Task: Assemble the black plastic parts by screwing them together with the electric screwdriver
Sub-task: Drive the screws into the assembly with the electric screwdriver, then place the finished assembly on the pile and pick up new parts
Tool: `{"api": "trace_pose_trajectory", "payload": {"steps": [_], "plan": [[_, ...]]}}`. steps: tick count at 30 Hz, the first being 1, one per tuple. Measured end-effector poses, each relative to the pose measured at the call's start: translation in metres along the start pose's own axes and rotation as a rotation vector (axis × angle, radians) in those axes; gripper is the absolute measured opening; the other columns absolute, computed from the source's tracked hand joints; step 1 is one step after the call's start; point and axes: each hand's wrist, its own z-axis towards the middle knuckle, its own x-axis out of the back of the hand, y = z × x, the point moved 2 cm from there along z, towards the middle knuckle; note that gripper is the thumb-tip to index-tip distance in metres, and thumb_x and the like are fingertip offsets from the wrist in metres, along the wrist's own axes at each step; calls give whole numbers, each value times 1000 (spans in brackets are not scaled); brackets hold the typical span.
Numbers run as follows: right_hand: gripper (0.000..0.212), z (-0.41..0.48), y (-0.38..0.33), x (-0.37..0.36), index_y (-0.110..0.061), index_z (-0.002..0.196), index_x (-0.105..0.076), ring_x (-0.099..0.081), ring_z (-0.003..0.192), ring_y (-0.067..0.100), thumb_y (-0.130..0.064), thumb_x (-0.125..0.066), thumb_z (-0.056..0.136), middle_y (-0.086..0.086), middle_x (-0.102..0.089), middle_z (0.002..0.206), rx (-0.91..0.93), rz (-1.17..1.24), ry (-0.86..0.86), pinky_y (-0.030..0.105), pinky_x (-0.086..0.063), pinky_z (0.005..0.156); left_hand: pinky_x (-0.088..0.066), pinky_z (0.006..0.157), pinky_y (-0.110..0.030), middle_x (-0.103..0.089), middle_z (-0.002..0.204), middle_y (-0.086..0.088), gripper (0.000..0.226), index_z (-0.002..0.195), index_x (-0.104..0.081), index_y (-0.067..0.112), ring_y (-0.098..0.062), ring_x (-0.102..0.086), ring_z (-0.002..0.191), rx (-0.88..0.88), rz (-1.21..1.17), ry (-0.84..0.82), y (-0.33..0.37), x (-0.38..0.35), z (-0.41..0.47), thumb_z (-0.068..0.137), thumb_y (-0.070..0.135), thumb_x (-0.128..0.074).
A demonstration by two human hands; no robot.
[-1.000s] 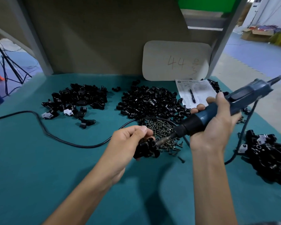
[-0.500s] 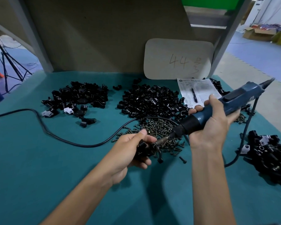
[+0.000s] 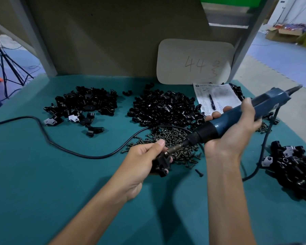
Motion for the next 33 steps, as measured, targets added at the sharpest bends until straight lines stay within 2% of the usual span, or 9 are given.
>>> {"api": "trace_pose_trajectory", "payload": {"steps": [4, 9, 13, 16, 18, 23, 27, 30, 33], "plan": [[58, 17, 24, 19, -31, 147, -35, -54, 54, 17, -31, -67, 98, 4, -55, 80, 74, -78, -115, 30, -49, 55, -60, 58, -30, -72, 77, -16, 27, 91, -71, 5, -18, -64, 56, 96, -98, -8, -7, 0, 2, 99, 30, -61], [65, 35, 34, 23, -35, 144, -37, -58, 57, 19, -40, -75, 91, 2, -60, 81, 89, -61, -124, 33, -54, 58, -60, 55, -30, -70, 74, -17, 22, 97, -66, 2, -19, -63, 56, 205, -234, 43, -12, 2, 8, 98, 23, -62], [78, 66, 24, 39, -41, 151, -25, -66, 73, 17, -16, -72, 93, -3, -65, 106, 85, -470, -214, 37, -62, 65, -63, 65, -36, -73, 74, -12, 27, 101, -69, 1, -18, -69, 66, 232, -265, 162, -21, 22, 14, 99, 27, -60], [71, 90, 21, 68, -34, 153, -29, -64, 90, 24, -15, -69, 97, 0, -57, 123, 43, -862, -304, 35, -64, 64, -62, 59, -40, -69, 79, -15, 32, 98, -70, 0, -23, -65, 73, 304, -393, 175, -23, 33, 16, 101, 29, -58], [61, 101, 23, 93, -26, 147, -37, -59, 88, 25, -18, -70, 97, 5, -56, 119, -9, -968, -266, 33, -58, 58, -62, 56, -40, -64, 84, -17, 31, 100, -69, -2, -26, -64, 74, 331, -444, 163, -24, 37, 18, 100, 27, -59], [67, 107, 29, 132, -23, 145, -33, -62, 108, 33, -27, -75, 93, 10, -57, 127, -113, -943, -93, 40, -58, 67, -61, 57, -36, -67, 74, -16, 27, 92, -70, -4, -26, -67, 65, 288, -453, 122, -22, 35, 23, 88, 22, -69], [59, 112, 28, 142, -23, 133, -34, -62, 101, 30, -27, -77, 92, 13, -58, 126, -109, -918, -50, 40, -60, 70, -62, 59, -35, -70, 73, -15, 31, 100, -69, -7, -27, -70, 66, 246, -472, 132, -20, 35, 27, 86, 20, -71], [62, 114, 29, 142, -32, 132, -32, -61, 98, 29, -21, -78, 92, 11, -60, 123, -117, -865, -40, 49, -59, 82, -62, 59, -35, -70, 74, -16, 37, 96, -70, -8, -26, -70, 67, 220, -459, 105, -18, 33, 25, 74, 21, -77], [65, 117, 30, 145, -41, 127, -26, -59, 95, 25, -16, -76, 92, 4, -58, 113, -126, -831, -39, 44, -57, 72, -62, 61, -35, -68, 81, -17, 36, 92, -69, -5, -26, -69, 71, 192, -433, 98, -13, 31, 23, 71, 22, -80]]}}
